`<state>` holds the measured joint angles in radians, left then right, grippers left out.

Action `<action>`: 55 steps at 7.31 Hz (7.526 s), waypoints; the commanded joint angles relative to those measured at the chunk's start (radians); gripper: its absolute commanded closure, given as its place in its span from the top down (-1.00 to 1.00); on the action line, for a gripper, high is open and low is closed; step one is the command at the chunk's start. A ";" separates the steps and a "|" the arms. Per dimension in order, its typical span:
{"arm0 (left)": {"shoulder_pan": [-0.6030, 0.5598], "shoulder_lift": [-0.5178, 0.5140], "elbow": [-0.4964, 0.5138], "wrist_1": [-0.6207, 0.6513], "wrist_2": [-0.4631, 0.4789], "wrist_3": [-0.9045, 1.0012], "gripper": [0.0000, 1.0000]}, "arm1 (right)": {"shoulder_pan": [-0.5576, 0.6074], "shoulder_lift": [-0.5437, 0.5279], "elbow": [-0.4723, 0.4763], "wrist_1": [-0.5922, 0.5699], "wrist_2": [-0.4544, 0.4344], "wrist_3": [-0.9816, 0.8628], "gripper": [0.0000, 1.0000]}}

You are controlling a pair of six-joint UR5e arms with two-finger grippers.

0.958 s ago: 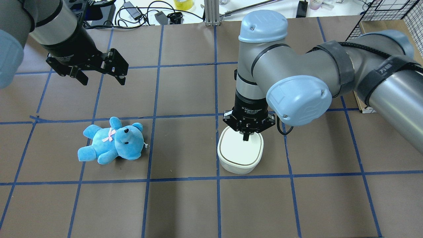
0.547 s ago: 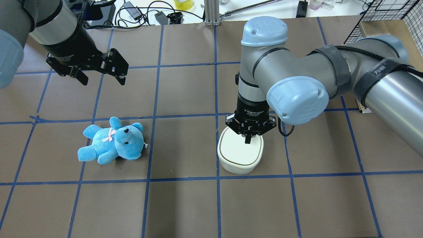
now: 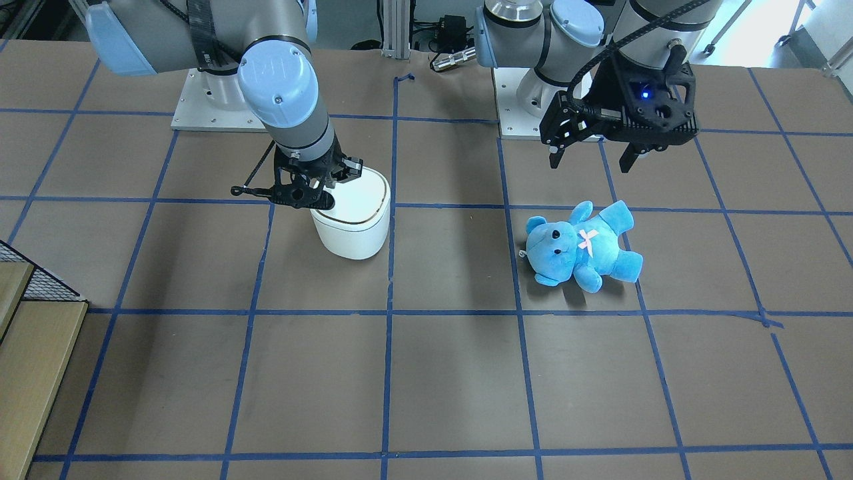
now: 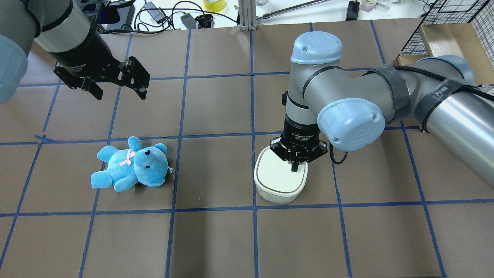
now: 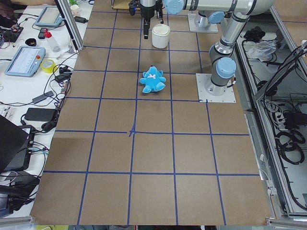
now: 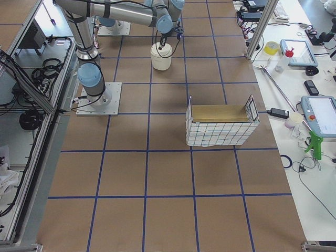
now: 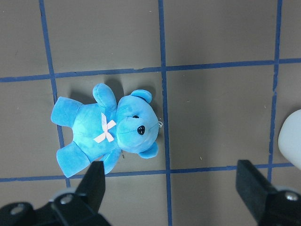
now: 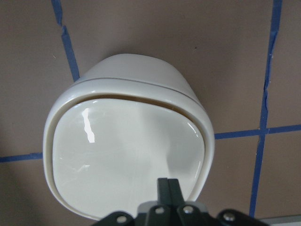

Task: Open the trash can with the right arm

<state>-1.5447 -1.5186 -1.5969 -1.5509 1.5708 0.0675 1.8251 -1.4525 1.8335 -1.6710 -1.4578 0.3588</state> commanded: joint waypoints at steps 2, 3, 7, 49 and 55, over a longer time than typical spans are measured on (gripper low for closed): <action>0.000 0.000 0.000 0.000 0.000 0.000 1.00 | -0.001 0.003 0.039 -0.044 0.036 0.000 -1.00; 0.000 0.000 0.000 0.000 0.000 0.000 1.00 | -0.001 0.004 0.039 -0.044 0.042 0.000 -1.00; 0.000 0.000 0.000 0.000 0.000 0.000 1.00 | -0.003 0.001 -0.034 0.003 0.021 0.000 -1.00; 0.000 0.000 0.000 0.000 0.000 0.000 1.00 | -0.276 -0.045 -0.379 0.223 -0.102 -0.276 1.00; 0.000 0.000 0.000 0.000 0.000 0.000 1.00 | -0.268 -0.042 -0.379 0.215 -0.095 -0.268 1.00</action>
<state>-1.5447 -1.5186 -1.5969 -1.5508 1.5700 0.0675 1.5569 -1.4947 1.4542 -1.4540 -1.5513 0.0931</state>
